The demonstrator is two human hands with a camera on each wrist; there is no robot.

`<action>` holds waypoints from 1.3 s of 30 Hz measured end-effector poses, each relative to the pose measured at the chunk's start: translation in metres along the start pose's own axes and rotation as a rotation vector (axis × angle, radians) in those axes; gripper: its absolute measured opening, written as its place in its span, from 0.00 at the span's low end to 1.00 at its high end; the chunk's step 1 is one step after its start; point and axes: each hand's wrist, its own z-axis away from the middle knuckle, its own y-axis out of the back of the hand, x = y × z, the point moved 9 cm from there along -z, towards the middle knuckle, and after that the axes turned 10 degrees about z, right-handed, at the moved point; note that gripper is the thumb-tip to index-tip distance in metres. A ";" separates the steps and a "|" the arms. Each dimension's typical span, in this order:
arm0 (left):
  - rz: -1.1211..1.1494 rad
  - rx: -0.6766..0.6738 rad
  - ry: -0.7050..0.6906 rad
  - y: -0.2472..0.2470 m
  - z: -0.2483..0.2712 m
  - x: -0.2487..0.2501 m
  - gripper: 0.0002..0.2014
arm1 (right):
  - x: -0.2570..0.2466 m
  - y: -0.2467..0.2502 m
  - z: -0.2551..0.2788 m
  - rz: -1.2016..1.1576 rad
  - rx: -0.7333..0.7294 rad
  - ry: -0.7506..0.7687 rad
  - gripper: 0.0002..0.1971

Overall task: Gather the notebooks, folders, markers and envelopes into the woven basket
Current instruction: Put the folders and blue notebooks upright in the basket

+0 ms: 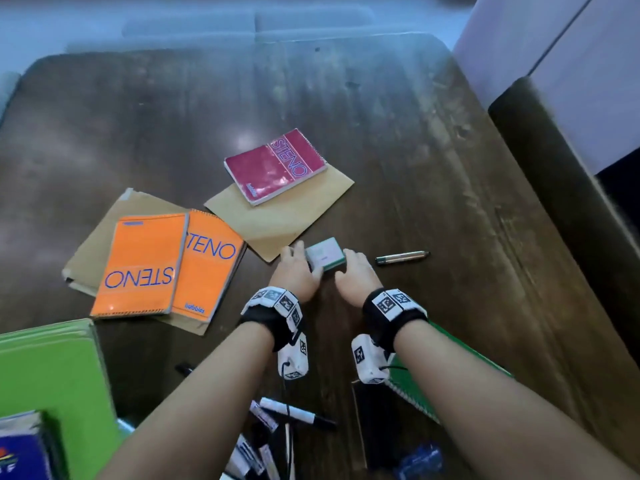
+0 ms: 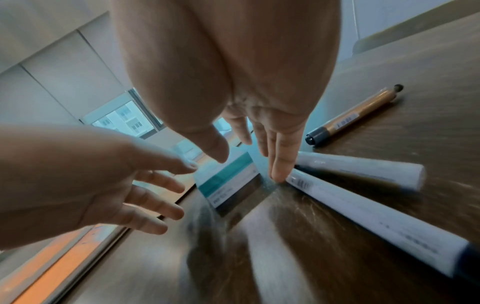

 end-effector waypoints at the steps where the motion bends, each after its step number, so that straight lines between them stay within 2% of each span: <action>1: 0.037 0.020 0.050 -0.004 -0.011 -0.004 0.29 | 0.002 0.000 -0.011 -0.014 -0.004 -0.009 0.26; 5: 0.107 0.030 0.094 -0.019 -0.035 -0.008 0.24 | 0.000 -0.001 -0.040 -0.041 -0.020 -0.001 0.29; 10: 0.127 0.102 0.098 -0.016 -0.030 -0.009 0.20 | -0.003 -0.003 -0.046 -0.039 -0.020 0.041 0.19; 14: 0.165 0.131 0.047 -0.006 -0.012 -0.010 0.15 | -0.002 -0.002 -0.031 -0.072 -0.005 0.060 0.18; 18: 0.260 0.109 -0.044 0.019 0.020 -0.009 0.14 | -0.023 0.000 0.008 -0.066 -0.052 0.140 0.28; 22: 0.298 0.090 -0.116 0.062 0.074 -0.024 0.12 | -0.065 -0.003 0.064 -0.060 -0.058 0.216 0.20; 25: 0.332 0.094 -0.110 0.096 0.122 -0.046 0.11 | -0.106 -0.018 0.108 -0.060 -0.081 0.282 0.16; 31: 0.333 0.097 -0.110 0.165 0.226 -0.125 0.11 | -0.190 -0.085 0.205 -0.063 -0.189 0.378 0.24; 36: 0.327 -0.033 -0.118 0.196 0.293 -0.195 0.21 | -0.243 -0.151 0.269 -0.046 -0.259 0.442 0.18; 39: 0.269 -0.045 -0.086 0.210 0.327 -0.243 0.28 | -0.272 -0.194 0.298 0.021 -0.303 0.509 0.16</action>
